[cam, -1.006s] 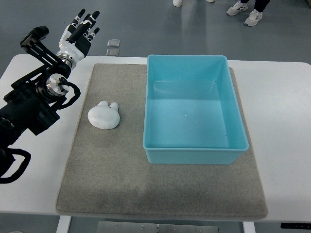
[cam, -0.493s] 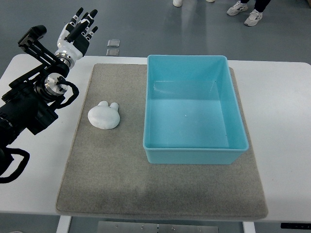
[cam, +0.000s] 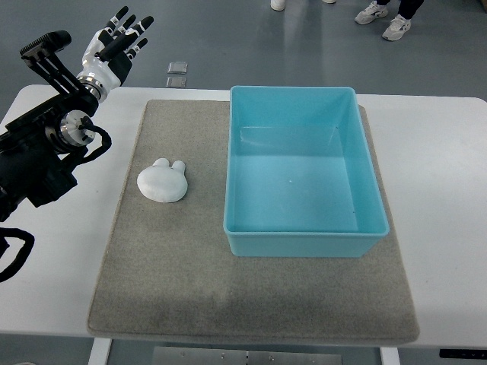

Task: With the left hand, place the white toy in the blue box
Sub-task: 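Swing the left hand over the white rabbit toy and lower fingers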

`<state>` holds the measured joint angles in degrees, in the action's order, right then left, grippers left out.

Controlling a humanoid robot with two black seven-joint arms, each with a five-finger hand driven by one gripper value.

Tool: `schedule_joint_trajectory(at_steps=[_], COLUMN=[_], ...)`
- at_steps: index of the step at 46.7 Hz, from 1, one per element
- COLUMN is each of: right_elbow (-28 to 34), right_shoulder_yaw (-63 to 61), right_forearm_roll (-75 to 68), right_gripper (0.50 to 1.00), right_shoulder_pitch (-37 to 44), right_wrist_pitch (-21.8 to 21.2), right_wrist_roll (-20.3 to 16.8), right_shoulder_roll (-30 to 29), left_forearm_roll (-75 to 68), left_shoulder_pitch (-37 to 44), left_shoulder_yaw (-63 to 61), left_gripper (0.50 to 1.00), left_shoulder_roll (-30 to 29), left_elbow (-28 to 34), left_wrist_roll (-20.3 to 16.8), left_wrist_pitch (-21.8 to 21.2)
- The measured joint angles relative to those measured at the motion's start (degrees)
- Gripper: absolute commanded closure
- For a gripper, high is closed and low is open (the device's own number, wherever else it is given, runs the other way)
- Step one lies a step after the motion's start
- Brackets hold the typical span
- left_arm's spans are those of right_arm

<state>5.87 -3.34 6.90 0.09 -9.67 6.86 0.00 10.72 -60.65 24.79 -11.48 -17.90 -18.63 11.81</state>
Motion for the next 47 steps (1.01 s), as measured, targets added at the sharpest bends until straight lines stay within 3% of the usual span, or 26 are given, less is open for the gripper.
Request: schedule_joint_trajectory(at_steps=[13, 28, 47], right_elbow=[0.02, -0.03, 0.0], right_shoulder_yaw=[0.0, 0.0, 0.0], right_forearm_roll=[0.0, 0.0, -0.01], right_gripper=[0.564, 0.564, 0.564], right_shoulder_pitch=[0.0, 0.0, -0.01], right_wrist_pitch=[0.0, 0.0, 0.01], right_wrist_roll=[0.0, 0.01, -0.01], right_shoulder_roll=[0.0, 0.0, 0.0], left_forearm_roll=[-4.21, -10.55, -34.79], left_shoulder_pitch=[-0.17, -4.14, -7.99], left_shoulder_yaw=[-3.87, -14.71, -23.96], left_gripper=[0.519, 0.525, 0.512], left_shoulder_roll=[-2.95, -10.12, -19.63], left_elbow=[-6.06, -18.98, -31.35], left_wrist_roll=[0.18, 0.38, 0.44], left_wrist_pitch=[-0.88, -3.54, -2.91])
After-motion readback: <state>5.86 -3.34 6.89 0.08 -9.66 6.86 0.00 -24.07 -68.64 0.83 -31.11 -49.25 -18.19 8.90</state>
